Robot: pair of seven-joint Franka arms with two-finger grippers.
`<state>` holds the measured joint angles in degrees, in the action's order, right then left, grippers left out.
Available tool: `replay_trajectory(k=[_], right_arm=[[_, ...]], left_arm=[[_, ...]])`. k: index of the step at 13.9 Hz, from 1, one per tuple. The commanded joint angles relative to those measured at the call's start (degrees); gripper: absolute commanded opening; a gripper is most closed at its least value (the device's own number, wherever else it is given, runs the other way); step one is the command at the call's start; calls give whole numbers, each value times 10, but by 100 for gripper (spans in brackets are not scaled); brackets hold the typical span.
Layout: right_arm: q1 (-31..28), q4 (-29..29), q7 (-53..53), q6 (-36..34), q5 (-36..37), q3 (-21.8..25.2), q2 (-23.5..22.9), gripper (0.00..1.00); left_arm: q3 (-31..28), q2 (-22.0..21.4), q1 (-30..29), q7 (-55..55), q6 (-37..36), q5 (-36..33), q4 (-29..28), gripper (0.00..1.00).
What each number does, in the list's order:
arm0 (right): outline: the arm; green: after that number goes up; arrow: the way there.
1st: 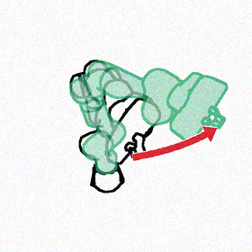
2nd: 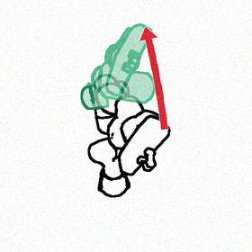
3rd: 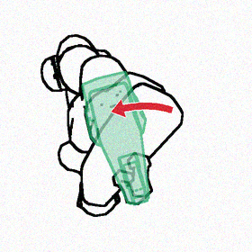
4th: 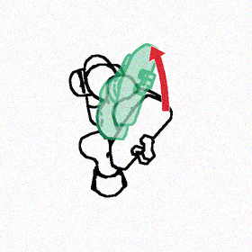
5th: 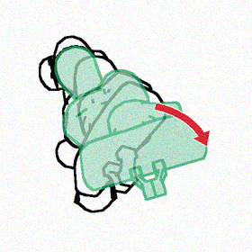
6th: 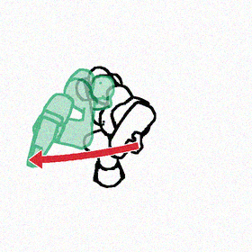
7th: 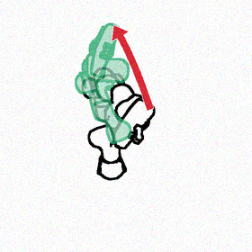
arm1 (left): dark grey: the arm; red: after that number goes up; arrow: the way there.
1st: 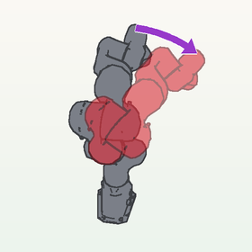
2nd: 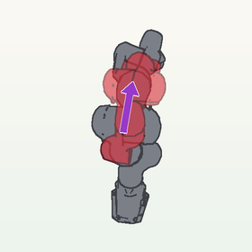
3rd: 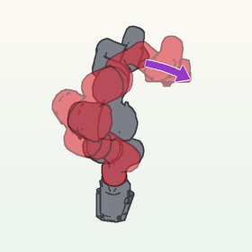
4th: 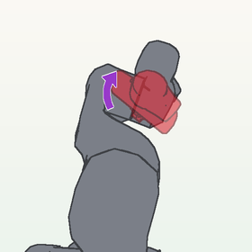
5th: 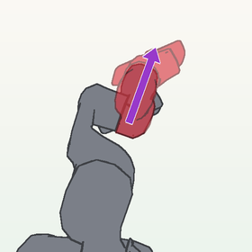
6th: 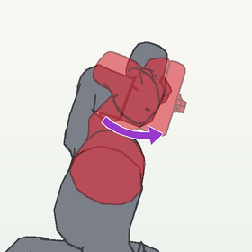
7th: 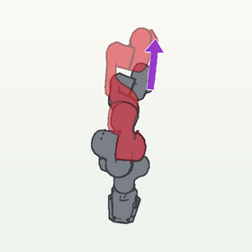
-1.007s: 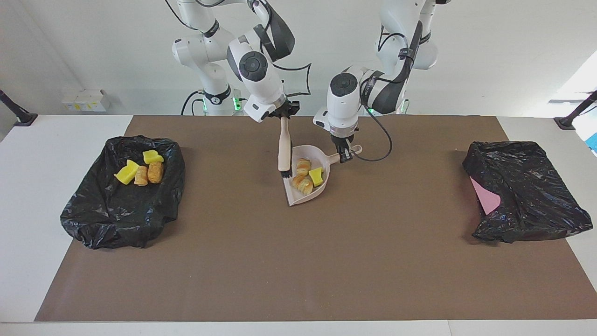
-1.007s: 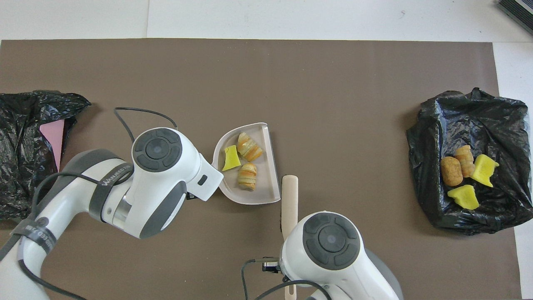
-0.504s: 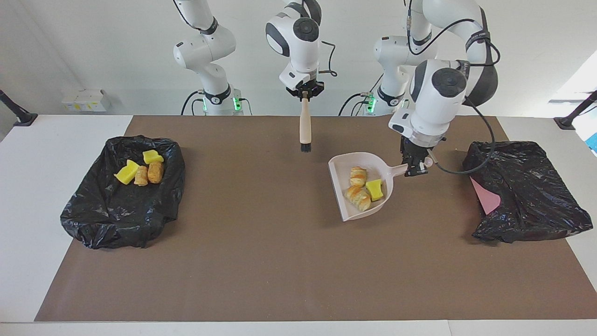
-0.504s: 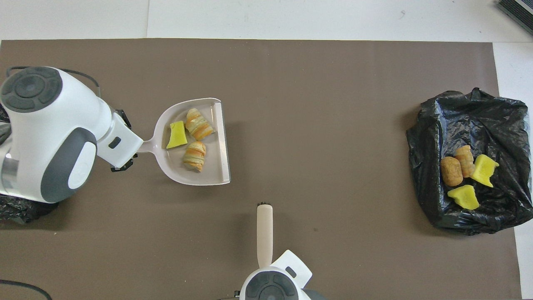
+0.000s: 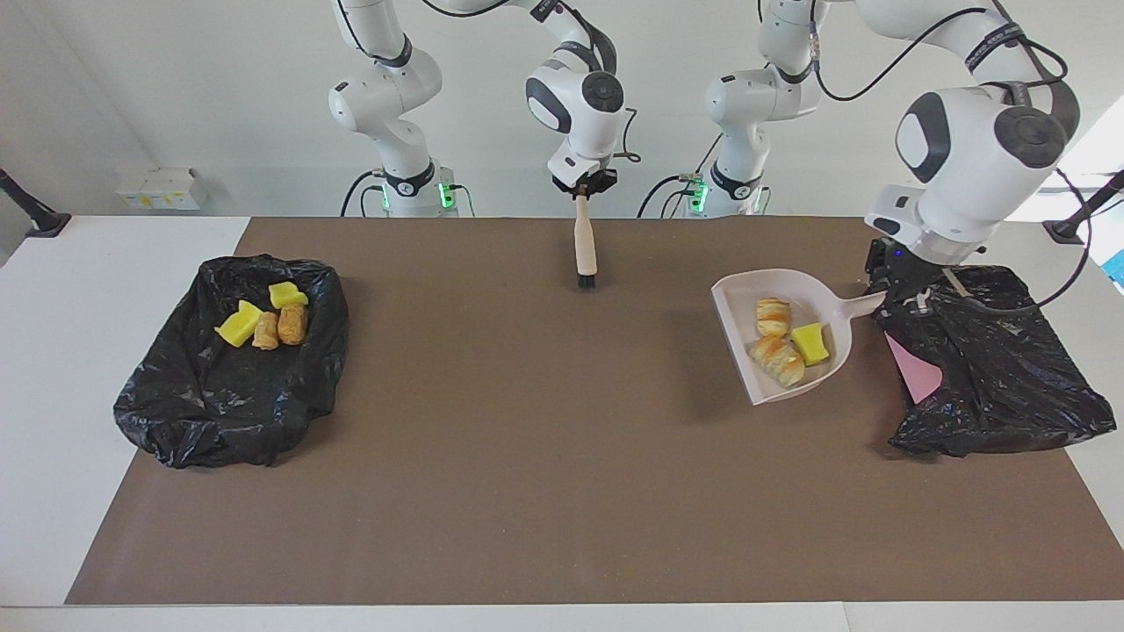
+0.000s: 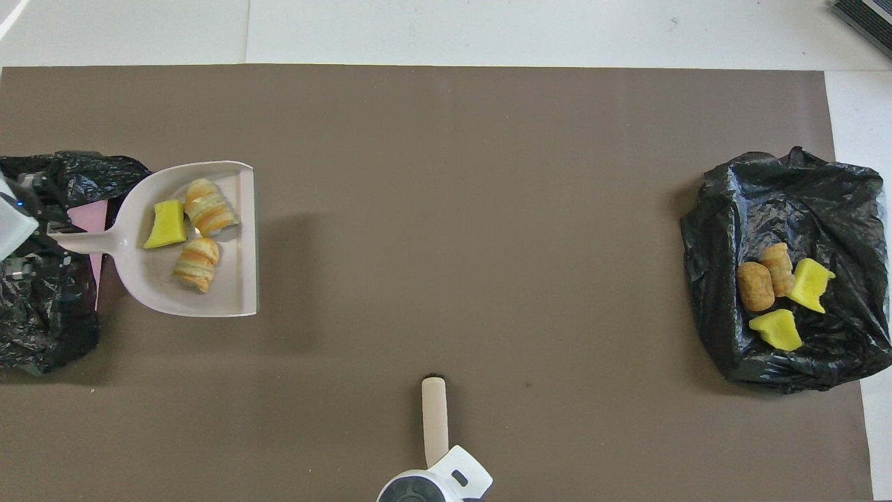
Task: Sweep and dump trash in bin
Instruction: 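Carry the loaded dustpan with the left gripper over the nearby black bag, then tip the dustpan with the left gripper to dump debris into the bag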
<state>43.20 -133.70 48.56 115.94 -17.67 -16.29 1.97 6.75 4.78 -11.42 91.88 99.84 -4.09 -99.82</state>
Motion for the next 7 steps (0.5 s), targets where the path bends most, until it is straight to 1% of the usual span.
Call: replay_trajectory(k=[1, 4, 7], right_arm=[[0, -19, 12, 14, 3, 0, 17, 0], [-2, -25, 25, 26, 2, 0, 17, 0], [-3, -32, 37, 42, -3, 0, 18, 0]], left_arm=[[7, 3, -70, 85, -16, -7, 22, 0], [7, 9, -133, 145, -10, -39, 35, 0], [7, 12, -173, 179, 11, -86, 38, 0]])
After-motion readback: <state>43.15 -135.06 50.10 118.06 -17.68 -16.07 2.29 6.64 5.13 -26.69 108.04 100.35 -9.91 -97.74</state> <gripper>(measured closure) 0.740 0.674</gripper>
